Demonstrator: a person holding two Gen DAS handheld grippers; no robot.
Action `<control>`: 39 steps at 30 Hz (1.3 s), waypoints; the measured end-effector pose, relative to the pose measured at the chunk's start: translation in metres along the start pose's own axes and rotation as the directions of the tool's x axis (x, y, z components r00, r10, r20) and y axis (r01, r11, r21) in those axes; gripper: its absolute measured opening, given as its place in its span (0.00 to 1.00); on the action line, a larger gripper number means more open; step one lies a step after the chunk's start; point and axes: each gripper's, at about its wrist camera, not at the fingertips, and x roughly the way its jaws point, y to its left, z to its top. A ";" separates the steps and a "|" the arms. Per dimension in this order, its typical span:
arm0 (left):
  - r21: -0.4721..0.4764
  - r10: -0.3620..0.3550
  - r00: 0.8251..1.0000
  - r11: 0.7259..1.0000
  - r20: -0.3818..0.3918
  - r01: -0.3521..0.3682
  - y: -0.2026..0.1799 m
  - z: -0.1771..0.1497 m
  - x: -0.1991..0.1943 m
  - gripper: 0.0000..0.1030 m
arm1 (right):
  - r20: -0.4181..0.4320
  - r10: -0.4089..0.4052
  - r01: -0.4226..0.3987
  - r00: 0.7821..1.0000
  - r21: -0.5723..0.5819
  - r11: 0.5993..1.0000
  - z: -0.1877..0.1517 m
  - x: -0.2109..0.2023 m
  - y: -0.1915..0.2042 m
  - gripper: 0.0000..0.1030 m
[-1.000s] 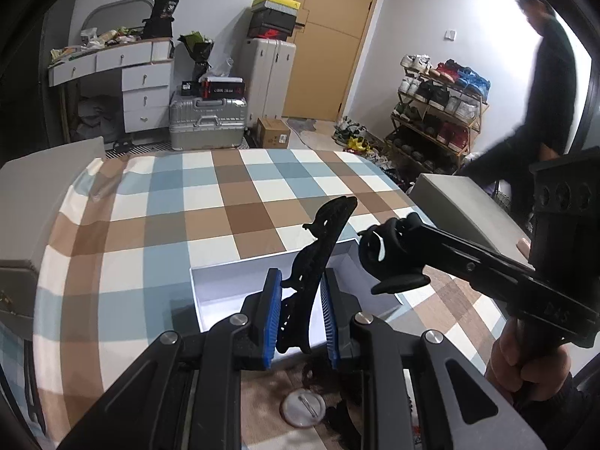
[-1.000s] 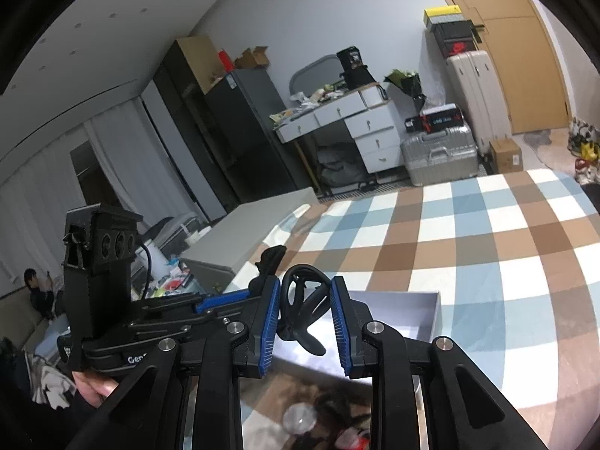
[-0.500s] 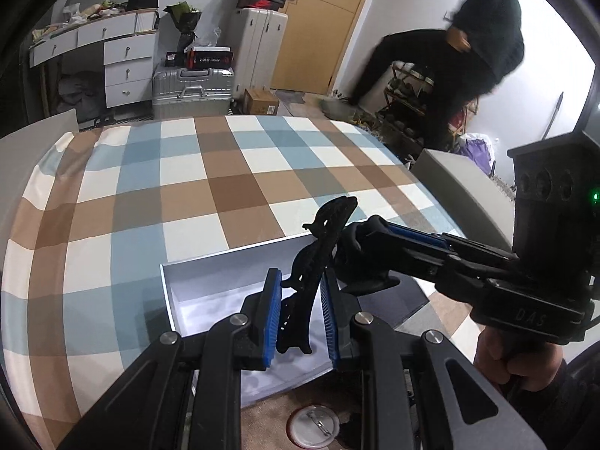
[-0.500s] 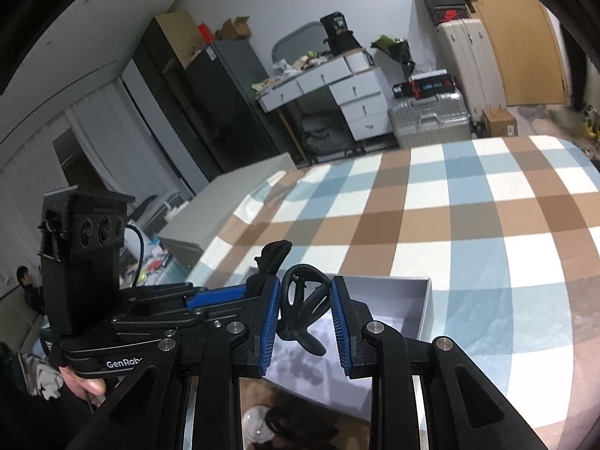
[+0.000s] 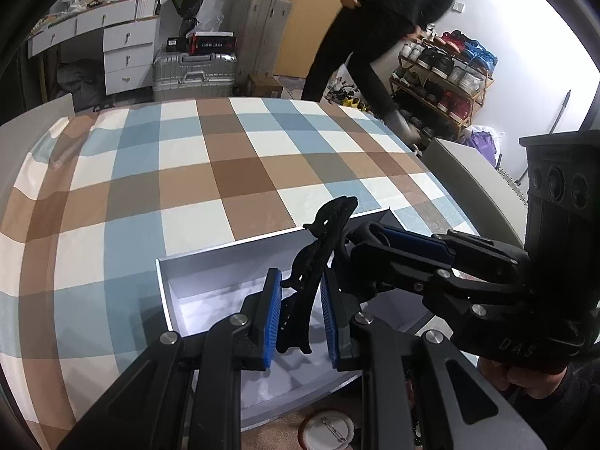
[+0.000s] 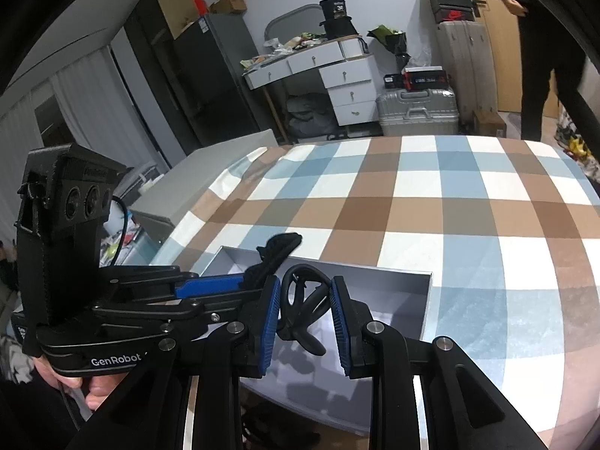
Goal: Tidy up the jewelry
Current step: 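Carry both black claw clips into the grey box and open both tools, then withdraw both tools from the box back over the jewelry pile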
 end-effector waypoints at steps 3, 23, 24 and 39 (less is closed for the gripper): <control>-0.010 0.002 1.000 1.000 0.008 -0.002 0.002 0.001 0.000 0.15 | 0.004 -0.021 0.021 1.000 -0.023 1.000 0.000 0.000 0.003 0.26; -0.034 0.059 0.993 0.998 0.105 -0.056 -0.005 -0.001 -0.034 0.44 | 0.067 -0.055 0.058 0.996 -0.046 0.997 0.003 -0.032 0.019 0.66; -0.033 0.067 0.991 0.997 0.114 -0.063 -0.007 -0.002 -0.037 0.45 | 0.075 -0.058 0.062 0.996 -0.048 0.997 0.003 -0.037 0.020 0.67; -0.063 0.216 0.954 0.976 0.210 -0.207 -0.032 -0.033 -0.068 0.66 | 0.222 -0.114 0.136 0.968 -0.086 0.987 -0.026 -0.104 0.044 0.94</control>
